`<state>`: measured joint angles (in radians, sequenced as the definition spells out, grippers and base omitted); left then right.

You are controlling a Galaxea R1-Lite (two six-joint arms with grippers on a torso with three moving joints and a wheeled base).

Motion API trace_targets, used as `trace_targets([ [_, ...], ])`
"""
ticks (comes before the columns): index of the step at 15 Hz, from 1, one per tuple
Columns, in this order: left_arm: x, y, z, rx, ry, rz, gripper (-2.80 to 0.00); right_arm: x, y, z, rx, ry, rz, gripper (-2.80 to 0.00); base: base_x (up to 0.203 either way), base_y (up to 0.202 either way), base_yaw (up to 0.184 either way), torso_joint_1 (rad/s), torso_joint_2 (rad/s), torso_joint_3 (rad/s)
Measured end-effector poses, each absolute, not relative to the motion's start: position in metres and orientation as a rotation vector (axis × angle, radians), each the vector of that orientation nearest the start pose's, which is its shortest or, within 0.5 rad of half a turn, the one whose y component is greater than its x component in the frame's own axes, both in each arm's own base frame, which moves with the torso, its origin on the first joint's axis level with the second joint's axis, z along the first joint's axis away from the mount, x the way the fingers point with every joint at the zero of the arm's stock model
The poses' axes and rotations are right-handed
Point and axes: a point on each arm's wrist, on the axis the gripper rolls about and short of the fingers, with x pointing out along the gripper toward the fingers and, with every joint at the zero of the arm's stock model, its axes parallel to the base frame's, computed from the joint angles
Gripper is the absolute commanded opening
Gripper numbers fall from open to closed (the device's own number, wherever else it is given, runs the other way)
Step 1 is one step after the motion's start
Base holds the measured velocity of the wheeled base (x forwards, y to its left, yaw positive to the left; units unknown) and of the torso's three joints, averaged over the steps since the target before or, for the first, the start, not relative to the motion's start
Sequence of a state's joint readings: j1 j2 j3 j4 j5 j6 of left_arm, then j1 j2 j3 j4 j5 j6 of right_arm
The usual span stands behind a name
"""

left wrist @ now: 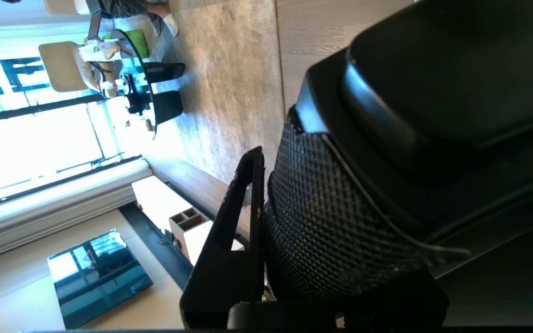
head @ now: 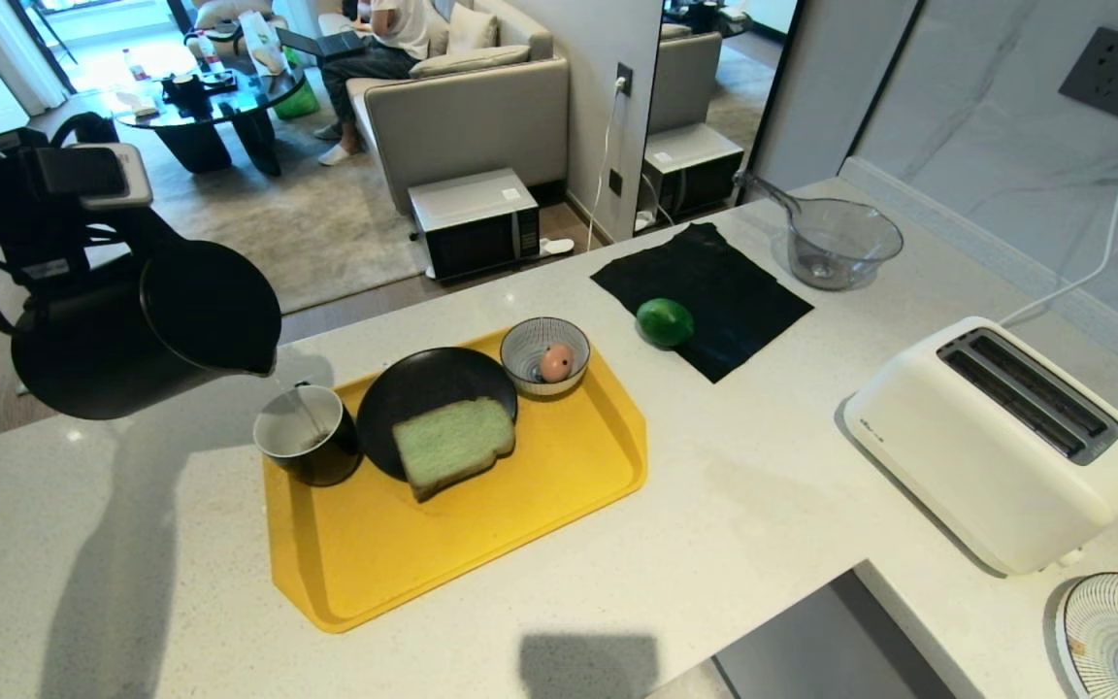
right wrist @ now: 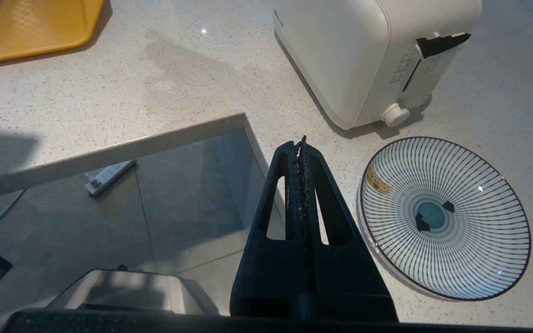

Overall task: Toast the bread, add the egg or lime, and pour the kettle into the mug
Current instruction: Pour water into a cup

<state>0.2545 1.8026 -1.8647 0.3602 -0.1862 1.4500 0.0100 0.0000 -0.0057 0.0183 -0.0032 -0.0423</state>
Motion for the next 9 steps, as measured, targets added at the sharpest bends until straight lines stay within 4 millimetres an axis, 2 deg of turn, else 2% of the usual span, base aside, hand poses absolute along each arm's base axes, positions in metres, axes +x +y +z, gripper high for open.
trace_targets([
  [9, 0.3261, 0.0810, 0.3460, 1.361, 0.309, -0.156, -2.80, -0.0232, -0.0003, 0.0752, -0.042, 0.012, 0.008, -2.80, 0.000, 0.000, 0.000, 0.000, 0.00, 0.000],
])
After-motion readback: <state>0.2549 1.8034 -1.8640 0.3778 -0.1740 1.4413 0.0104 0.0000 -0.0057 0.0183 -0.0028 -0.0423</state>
